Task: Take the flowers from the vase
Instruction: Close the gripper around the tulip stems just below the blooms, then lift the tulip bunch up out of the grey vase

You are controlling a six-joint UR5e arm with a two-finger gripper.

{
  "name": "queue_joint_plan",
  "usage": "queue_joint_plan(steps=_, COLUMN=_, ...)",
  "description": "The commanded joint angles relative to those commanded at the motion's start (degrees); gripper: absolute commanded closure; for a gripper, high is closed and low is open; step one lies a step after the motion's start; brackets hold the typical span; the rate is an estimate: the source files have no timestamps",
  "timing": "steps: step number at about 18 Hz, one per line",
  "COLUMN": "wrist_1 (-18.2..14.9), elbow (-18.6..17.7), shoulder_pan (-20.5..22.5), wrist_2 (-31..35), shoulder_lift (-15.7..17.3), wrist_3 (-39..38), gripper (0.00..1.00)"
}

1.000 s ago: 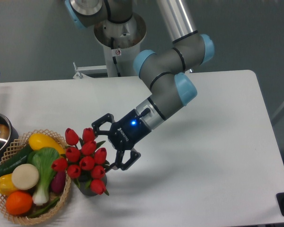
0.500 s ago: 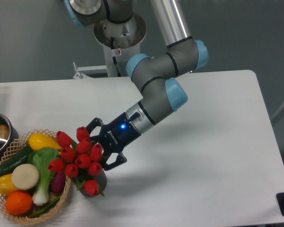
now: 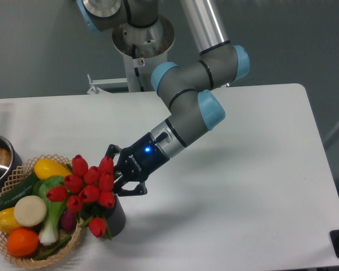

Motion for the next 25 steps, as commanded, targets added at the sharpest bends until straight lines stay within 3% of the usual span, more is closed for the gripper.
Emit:
queue_joint_plan(steps=6, wrist_1=0.00, elbow=3.78, shoulder_pan=0.35, wrist_2=-0.09, shoulder_lift=0.88, wrist_3=-8.88, gripper=1.00)
queue_joint_plan(steps=11, wrist_1=0.00, elbow=4.40, shoulder_pan=0.53, wrist_2=-0.18, shoulder_lift=1.49, wrist_3=-9.07, gripper=1.00)
queue_joint_plan(steps=18, wrist_1=0.00, elbow=4.75, shoulder_pan=2.20, wrist_2=-0.61, shoulder_lift=5.10, wrist_3=-15.22, gripper=1.00)
queue_joint_plan(steps=25, wrist_1=0.00, elbow=9.40, shoulder_pan=3.95, wrist_2=-2.19, shoulder_lift=5.10, wrist_3=-18.81, gripper=1.00)
